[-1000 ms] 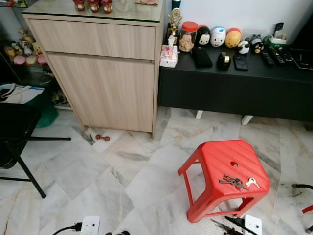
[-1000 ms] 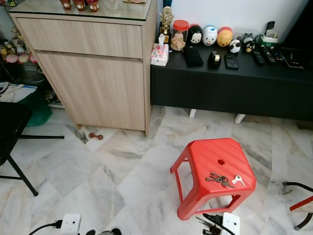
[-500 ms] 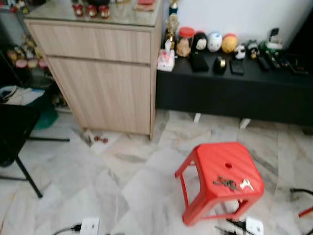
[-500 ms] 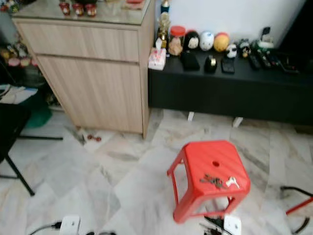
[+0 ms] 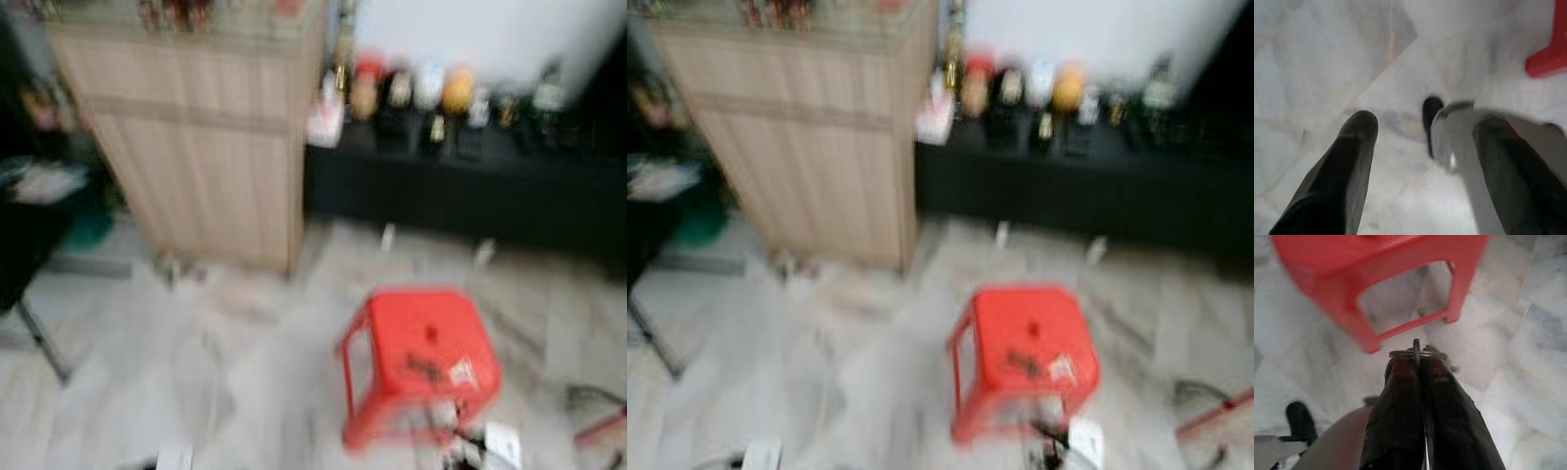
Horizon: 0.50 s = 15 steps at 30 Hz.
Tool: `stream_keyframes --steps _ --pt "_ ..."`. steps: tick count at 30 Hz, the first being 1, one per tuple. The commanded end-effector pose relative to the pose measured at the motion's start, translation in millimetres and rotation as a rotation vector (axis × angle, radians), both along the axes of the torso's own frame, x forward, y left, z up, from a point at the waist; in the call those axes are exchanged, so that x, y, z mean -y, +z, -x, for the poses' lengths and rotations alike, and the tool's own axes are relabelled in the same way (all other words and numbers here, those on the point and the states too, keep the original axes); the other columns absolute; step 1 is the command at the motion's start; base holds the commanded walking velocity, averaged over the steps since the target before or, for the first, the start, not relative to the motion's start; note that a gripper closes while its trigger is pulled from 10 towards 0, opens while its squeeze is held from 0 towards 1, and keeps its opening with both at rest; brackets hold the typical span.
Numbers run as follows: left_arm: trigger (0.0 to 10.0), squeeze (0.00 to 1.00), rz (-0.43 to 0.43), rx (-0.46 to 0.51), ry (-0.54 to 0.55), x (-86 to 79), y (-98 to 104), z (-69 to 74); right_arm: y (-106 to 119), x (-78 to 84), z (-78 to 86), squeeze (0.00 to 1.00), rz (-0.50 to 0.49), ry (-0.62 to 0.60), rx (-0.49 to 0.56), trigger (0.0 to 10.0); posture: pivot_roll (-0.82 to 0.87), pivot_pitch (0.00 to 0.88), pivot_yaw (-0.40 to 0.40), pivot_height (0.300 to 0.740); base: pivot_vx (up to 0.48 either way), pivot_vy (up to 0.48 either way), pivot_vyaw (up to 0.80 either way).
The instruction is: Hang keys on a hook
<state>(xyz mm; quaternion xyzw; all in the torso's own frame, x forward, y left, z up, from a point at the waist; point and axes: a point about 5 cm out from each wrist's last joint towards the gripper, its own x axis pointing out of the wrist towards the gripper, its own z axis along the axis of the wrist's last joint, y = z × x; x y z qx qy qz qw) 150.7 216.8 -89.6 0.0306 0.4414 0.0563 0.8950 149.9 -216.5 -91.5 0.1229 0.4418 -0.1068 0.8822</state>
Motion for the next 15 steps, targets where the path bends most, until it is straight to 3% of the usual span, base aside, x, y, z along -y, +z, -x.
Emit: stream_keyframes --steps 1,15 --pt "10.0 0.0 0.015 -0.036 -0.014 7.0 -5.1 9.0 -1.6 8.1 8.7 0.0 0.015 -0.026 -0.018 10.0 0.0 0.103 -0.078 0.74 0.0 -0.322 0.0" --pt "10.0 0.0 0.019 -0.025 -0.017 8.7 -3.5 3.8 -0.6 12.2 9.5 0.0 0.076 -0.094 -0.006 10.0 0.0 0.103 -0.08 0.74 0.0 -0.323 0.0"
